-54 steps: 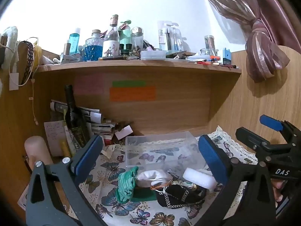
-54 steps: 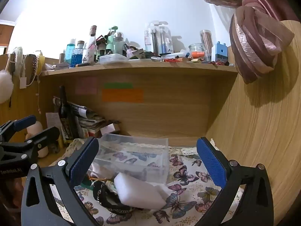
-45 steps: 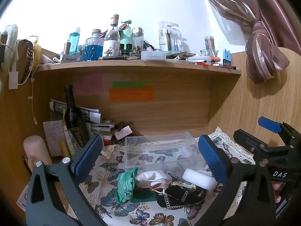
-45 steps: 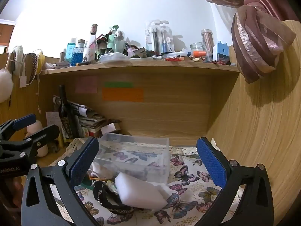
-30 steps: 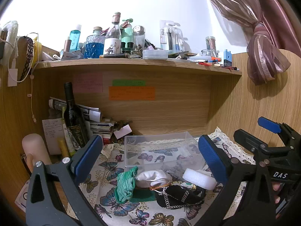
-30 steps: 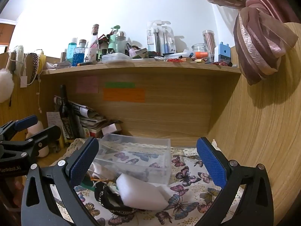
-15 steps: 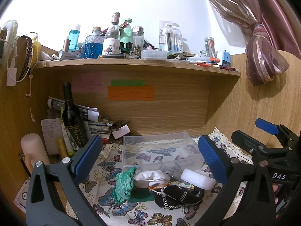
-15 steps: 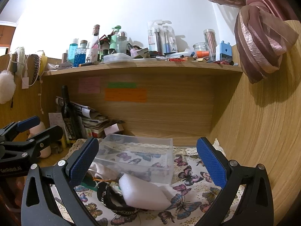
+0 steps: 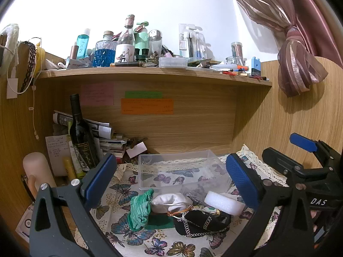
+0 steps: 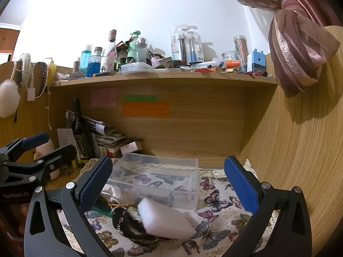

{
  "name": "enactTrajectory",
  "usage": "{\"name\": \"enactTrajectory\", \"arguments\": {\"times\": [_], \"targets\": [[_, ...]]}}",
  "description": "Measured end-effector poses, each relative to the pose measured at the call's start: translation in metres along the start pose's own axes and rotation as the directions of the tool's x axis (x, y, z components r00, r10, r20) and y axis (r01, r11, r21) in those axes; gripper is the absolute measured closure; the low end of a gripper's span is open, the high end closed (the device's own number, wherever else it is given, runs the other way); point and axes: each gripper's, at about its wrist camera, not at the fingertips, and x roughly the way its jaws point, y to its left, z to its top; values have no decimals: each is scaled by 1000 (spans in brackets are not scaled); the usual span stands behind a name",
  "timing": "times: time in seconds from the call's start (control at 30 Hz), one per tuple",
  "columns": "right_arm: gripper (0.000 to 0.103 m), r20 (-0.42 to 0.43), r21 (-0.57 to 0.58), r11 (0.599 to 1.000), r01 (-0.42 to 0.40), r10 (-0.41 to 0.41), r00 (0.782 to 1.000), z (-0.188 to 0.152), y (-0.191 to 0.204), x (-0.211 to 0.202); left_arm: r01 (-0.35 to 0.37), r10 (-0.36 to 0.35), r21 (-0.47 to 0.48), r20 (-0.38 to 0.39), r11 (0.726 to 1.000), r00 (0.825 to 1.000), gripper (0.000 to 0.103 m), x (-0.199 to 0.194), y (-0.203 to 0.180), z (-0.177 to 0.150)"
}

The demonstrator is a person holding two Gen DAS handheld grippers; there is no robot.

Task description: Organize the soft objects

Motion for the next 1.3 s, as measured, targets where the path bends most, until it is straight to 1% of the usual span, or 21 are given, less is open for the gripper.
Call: {"name": "enactTrajectory", "arguments": {"times": [1.13,1.3], "targets": [[0,-9,7,1000,-2,2,1000,-1,0,3,16,-16,1,4,1000,1000,0,2,-1,0],[0,-15,16,1000,-6,6,1000,-3,-1,6,9,-9,0,-10,1000,1000,0,7,0,-1]]}}
